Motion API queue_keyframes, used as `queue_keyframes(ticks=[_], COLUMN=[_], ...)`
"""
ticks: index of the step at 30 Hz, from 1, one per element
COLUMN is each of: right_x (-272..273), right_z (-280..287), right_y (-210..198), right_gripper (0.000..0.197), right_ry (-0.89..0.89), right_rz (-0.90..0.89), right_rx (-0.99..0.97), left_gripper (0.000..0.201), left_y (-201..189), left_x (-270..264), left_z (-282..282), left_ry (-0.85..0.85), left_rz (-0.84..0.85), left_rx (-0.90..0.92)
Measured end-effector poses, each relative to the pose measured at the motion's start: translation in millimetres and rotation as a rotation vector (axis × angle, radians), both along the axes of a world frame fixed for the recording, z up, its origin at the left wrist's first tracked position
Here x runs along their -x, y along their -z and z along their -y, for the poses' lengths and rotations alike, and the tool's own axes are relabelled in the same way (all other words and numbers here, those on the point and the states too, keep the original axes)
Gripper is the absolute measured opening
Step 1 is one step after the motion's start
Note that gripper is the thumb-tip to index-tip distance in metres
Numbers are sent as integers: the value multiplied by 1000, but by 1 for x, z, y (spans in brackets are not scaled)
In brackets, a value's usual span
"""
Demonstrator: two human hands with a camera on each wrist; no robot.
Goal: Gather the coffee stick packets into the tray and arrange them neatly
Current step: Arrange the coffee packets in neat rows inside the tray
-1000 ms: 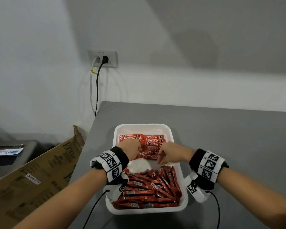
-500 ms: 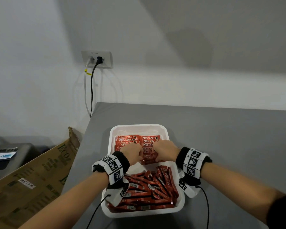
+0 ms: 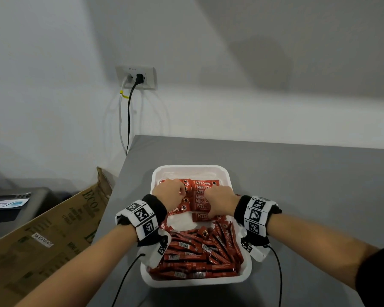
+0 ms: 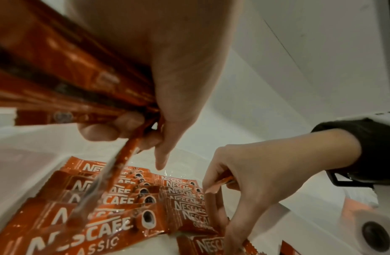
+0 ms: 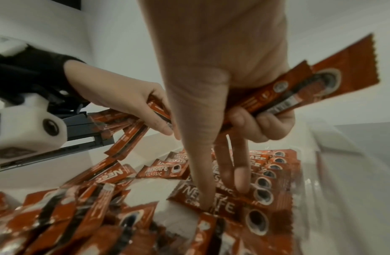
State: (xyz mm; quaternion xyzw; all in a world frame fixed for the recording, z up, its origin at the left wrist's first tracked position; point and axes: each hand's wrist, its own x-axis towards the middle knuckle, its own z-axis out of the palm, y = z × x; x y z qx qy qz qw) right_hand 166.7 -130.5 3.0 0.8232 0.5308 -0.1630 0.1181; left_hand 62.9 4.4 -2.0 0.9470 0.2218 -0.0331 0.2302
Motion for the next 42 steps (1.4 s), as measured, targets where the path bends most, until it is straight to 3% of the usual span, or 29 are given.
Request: queue_keyframes(ticks=[8, 12, 18, 26, 38, 42], right_x=[10, 7, 2, -7, -16, -16], right_z=[-9, -11, -13, -15, -9, -7], right_y=[-2, -1, -2, 3, 6, 8], right_gripper=[40, 37, 29, 32, 35, 40], right_ry=[-90, -61, -19, -21, 18, 16], right_rz=[67, 52, 56, 45, 2, 6], right_rx=[119, 87, 49, 41, 31, 24], left_gripper=[22, 23, 19, 15, 23, 23], left_y=[-1, -3, -7, -19, -18, -18], left_x=[4, 5, 3, -13, -24, -23], left_z=[-1, 1, 10, 23, 33, 33], left_ry=[4, -6, 101, 235, 356, 386], left_rz=[-12, -23, -198, -405, -445, -432], left_rx=[-1, -42, -267, -446, -599, -573])
